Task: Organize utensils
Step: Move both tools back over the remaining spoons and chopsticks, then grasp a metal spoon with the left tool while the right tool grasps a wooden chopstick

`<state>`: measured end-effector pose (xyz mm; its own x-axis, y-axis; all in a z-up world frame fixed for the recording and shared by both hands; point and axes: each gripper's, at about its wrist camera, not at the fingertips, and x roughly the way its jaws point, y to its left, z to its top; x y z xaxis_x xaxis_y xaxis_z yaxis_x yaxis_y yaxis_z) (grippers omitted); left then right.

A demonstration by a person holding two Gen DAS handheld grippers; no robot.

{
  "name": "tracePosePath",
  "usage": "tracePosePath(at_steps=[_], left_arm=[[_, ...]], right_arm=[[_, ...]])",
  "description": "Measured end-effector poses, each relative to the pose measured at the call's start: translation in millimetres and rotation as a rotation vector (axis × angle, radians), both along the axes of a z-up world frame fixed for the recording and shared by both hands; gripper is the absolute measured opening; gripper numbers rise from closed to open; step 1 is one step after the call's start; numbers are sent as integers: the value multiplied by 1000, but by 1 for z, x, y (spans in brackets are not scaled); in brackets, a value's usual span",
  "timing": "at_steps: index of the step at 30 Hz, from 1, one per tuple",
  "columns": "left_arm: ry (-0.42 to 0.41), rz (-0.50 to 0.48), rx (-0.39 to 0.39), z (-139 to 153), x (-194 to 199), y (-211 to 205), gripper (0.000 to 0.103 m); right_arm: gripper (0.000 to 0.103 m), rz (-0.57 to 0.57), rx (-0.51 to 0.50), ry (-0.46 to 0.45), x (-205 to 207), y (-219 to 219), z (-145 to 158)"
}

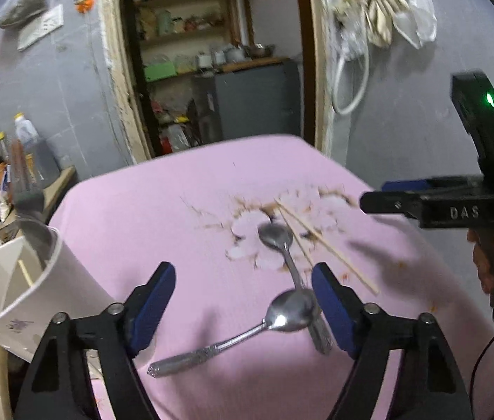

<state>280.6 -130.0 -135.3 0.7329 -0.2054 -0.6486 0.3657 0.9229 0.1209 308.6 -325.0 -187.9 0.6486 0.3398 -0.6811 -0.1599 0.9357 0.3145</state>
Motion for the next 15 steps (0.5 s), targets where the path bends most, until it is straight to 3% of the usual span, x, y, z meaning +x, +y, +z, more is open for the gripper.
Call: tracePosePath(at_steps=[4, 9, 15], left_arm=[[65, -30, 65, -15, 5, -4, 63], [167, -66, 71, -31, 10, -1, 60], [211, -112, 133, -44, 11, -5, 50]], right_arm=[[40, 49, -6, 55, 8, 15, -13], [33, 85, -12, 101, 16, 27, -23], [29, 115, -61, 163, 24, 44, -33]])
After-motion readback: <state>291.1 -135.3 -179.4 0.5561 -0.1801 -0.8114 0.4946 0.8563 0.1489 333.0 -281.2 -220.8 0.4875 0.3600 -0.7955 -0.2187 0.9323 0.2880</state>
